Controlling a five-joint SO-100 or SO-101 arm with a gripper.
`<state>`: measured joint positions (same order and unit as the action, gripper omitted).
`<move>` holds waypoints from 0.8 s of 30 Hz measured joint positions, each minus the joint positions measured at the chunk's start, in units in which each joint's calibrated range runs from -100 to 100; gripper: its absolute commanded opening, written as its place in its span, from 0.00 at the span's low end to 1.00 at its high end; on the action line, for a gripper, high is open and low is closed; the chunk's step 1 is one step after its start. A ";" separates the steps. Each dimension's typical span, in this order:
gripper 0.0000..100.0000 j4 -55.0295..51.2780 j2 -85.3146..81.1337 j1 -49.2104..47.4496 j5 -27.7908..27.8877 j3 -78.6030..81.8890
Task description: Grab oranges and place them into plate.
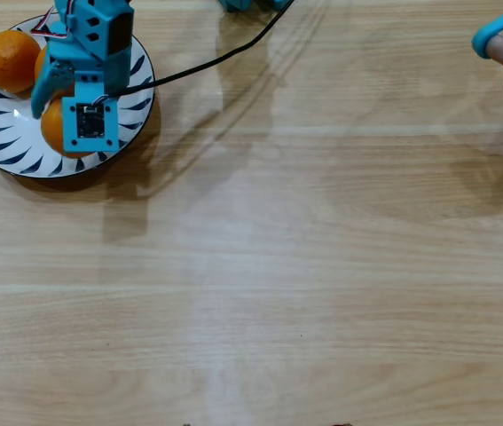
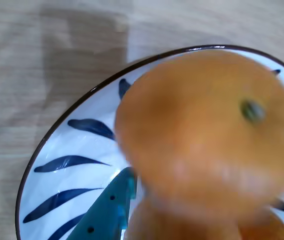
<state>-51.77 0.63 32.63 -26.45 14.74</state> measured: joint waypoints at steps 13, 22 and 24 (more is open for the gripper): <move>0.45 -5.60 -2.54 0.00 0.00 -0.09; 0.04 -11.28 -19.72 -9.88 1.83 2.74; 0.02 -11.28 -24.88 -14.01 3.81 6.91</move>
<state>-63.05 -24.25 18.62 -22.64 21.65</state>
